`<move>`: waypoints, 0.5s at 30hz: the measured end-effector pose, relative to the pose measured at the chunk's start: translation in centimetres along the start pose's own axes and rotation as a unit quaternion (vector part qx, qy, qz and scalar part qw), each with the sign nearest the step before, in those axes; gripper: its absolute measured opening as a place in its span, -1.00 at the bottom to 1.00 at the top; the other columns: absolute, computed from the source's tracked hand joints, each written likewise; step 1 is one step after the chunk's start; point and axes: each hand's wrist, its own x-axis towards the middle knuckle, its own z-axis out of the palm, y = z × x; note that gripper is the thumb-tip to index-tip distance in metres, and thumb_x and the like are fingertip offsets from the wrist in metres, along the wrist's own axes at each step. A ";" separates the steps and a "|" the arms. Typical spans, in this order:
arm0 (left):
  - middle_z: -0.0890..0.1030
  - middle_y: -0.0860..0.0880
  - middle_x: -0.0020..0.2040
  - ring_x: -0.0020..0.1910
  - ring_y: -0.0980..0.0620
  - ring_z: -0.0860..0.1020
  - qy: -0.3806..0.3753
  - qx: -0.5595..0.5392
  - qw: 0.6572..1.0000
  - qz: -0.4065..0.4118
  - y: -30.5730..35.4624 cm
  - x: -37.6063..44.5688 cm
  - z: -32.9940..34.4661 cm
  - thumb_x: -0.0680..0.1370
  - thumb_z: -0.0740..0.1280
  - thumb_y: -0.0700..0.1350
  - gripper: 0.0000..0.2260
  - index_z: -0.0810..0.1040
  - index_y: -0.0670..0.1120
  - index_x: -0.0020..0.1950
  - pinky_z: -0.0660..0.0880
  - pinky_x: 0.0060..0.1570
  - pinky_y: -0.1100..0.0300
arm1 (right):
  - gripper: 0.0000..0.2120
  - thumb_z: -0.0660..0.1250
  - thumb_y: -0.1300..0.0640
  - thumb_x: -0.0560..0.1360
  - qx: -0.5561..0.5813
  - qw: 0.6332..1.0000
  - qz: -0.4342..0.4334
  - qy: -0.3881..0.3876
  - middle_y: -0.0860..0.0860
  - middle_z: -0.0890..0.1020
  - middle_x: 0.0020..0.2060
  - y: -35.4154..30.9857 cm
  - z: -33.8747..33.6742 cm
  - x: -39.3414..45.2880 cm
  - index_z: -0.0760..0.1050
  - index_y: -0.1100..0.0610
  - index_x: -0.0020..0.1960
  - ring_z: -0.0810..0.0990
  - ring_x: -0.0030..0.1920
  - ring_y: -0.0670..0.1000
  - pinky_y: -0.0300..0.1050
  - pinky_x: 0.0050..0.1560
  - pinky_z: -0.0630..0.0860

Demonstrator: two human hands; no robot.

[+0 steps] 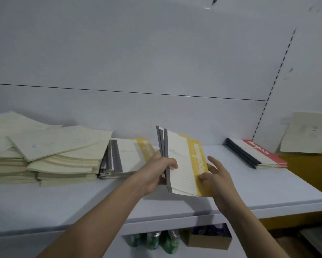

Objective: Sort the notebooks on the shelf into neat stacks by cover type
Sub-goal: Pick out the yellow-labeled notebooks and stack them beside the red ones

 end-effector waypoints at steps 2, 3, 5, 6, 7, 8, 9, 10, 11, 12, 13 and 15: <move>0.61 -0.09 0.08 0.00 -0.09 0.57 -0.025 0.017 0.999 -0.021 -0.9 2.3 2.8 0.47 0.28 -0.37 -0.61 0.43 -0.07 0.25 0.55 -0.21 0.10 | -0.41 0.31 0.42 0.46 0.000 1.000 0.010 0.027 -0.14 0.56 0.05 0.8 -3.4 2.5 0.34 -0.02 0.39 0.58 0.06 -0.02 -0.02 -0.01 0.58; 0.63 -0.07 0.09 0.02 -0.08 0.59 -0.025 0.016 0.999 -0.027 -1.4 3.5 4.2 0.50 0.25 -0.41 -0.61 0.43 -0.05 0.23 0.56 -0.21 0.09 | -0.43 0.32 0.41 0.46 -0.013 0.999 0.009 0.034 -0.11 0.55 0.09 1.3 -4.9 3.6 0.36 -0.01 0.37 0.58 0.07 -0.03 -0.04 -0.01 0.58; 0.64 -0.08 0.04 0.01 -0.08 0.60 0.004 0.024 0.999 -0.023 -2.6 6.2 6.7 0.51 0.24 -0.45 -0.65 0.45 -0.07 0.16 0.55 -0.12 0.07 | -0.48 0.31 0.40 0.46 -0.048 0.998 -0.003 0.038 -0.09 0.54 0.12 2.0 -7.4 6.0 0.39 -0.01 0.32 0.57 0.04 -0.09 -0.12 -0.09 0.55; 0.64 -0.09 0.01 -0.02 -0.07 0.60 0.027 0.038 0.999 -0.017 -3.3 7.6 7.9 0.50 0.25 -0.45 -0.68 0.47 -0.10 0.13 0.54 -0.08 0.05 | -0.52 0.30 0.41 0.46 -0.066 0.997 -0.012 0.036 -0.11 0.55 0.08 2.3 -8.4 7.2 0.40 -0.01 0.26 0.57 0.00 -0.12 -0.17 -0.14 0.53; 0.64 -0.10 0.02 -0.01 -0.07 0.60 0.051 0.057 0.997 -0.013 -4.0 8.9 9.1 0.50 0.26 -0.45 -0.70 0.49 -0.13 0.13 0.53 -0.02 0.03 | -0.57 0.27 0.42 0.46 -0.084 0.996 -0.020 0.036 -0.12 0.56 0.02 2.4 -9.2 8.4 0.42 -0.01 0.19 0.58 -0.03 -0.12 -0.19 -0.17 0.52; 0.65 -0.12 0.04 0.01 -0.07 0.60 0.074 0.079 0.994 -0.011 -4.5 10.2 10.2 0.49 0.26 -0.44 -0.70 0.51 -0.15 0.14 0.54 0.01 0.05 | -0.61 0.24 0.42 0.44 -0.103 0.994 -0.025 0.035 -0.12 0.58 -0.03 2.4 -9.9 9.6 0.44 -0.01 0.10 0.60 -0.06 -0.07 -0.18 -0.18 0.53; 0.64 -0.12 0.05 0.00 -0.05 0.60 0.092 0.101 0.991 -0.007 -5.1 11.5 11.2 0.48 0.26 -0.42 -0.70 0.52 -0.16 0.14 0.54 -0.01 0.09 | -0.64 0.21 0.42 0.43 -0.123 0.992 -0.027 0.034 -0.08 0.61 -0.07 2.5 -10.5 11.0 0.46 -0.01 0.03 0.62 -0.07 -0.01 -0.14 -0.18 0.53; 0.63 -0.12 0.04 -0.04 -0.03 0.59 0.108 0.128 0.986 -0.004 -5.3 12.6 12.1 0.47 0.25 -0.40 -0.71 0.53 -0.18 0.14 0.52 -0.09 0.15 | -0.69 0.20 0.40 0.42 -0.147 0.988 -0.028 0.033 -0.02 0.63 -0.08 2.6 -11.0 12.4 0.48 0.02 -0.02 0.63 -0.08 0.05 -0.12 -0.19 0.52; 0.62 -0.11 0.04 -0.06 -0.03 0.57 0.121 0.159 0.980 -0.002 -5.4 13.7 12.9 0.47 0.24 -0.38 -0.72 0.53 -0.19 0.14 0.50 -0.16 0.21 | -0.74 0.20 0.37 0.41 -0.177 0.983 -0.034 0.032 0.04 0.64 -0.08 2.7 -11.5 13.8 0.49 0.07 -0.04 0.62 -0.09 0.10 -0.11 -0.20 0.52; 0.61 -0.12 0.06 -0.02 -0.05 0.56 0.132 0.204 0.970 0.000 -5.4 14.9 13.5 0.47 0.24 -0.34 -0.74 0.54 -0.21 0.13 0.50 -0.16 0.22 | -0.80 0.21 0.33 0.41 -0.215 0.975 -0.044 0.032 0.09 0.64 -0.09 2.8 -11.9 15.2 0.49 0.12 -0.04 0.61 -0.10 0.13 -0.08 -0.20 0.53; 0.58 -0.15 0.11 0.06 -0.10 0.53 0.144 0.279 0.949 -0.001 -5.2 16.1 13.9 0.47 0.24 -0.30 -0.76 0.54 -0.22 0.12 0.50 -0.07 0.19 | -0.84 0.21 0.29 0.41 -0.254 0.965 -0.058 0.031 0.12 0.62 -0.10 3.0 -12.1 16.5 0.50 0.17 -0.05 0.59 -0.12 0.17 -0.03 -0.19 0.53; 0.48 -0.17 0.20 0.22 -0.16 0.39 0.177 0.455 0.873 -0.011 -4.9 17.8 14.3 0.49 0.23 -0.19 -0.76 0.52 -0.19 0.13 0.43 0.14 0.10 | -0.90 0.21 0.21 0.45 -0.330 0.939 -0.091 0.032 0.15 0.60 -0.15 3.7 -12.3 18.6 0.47 0.16 -0.08 0.55 -0.12 0.23 0.04 -0.14 0.49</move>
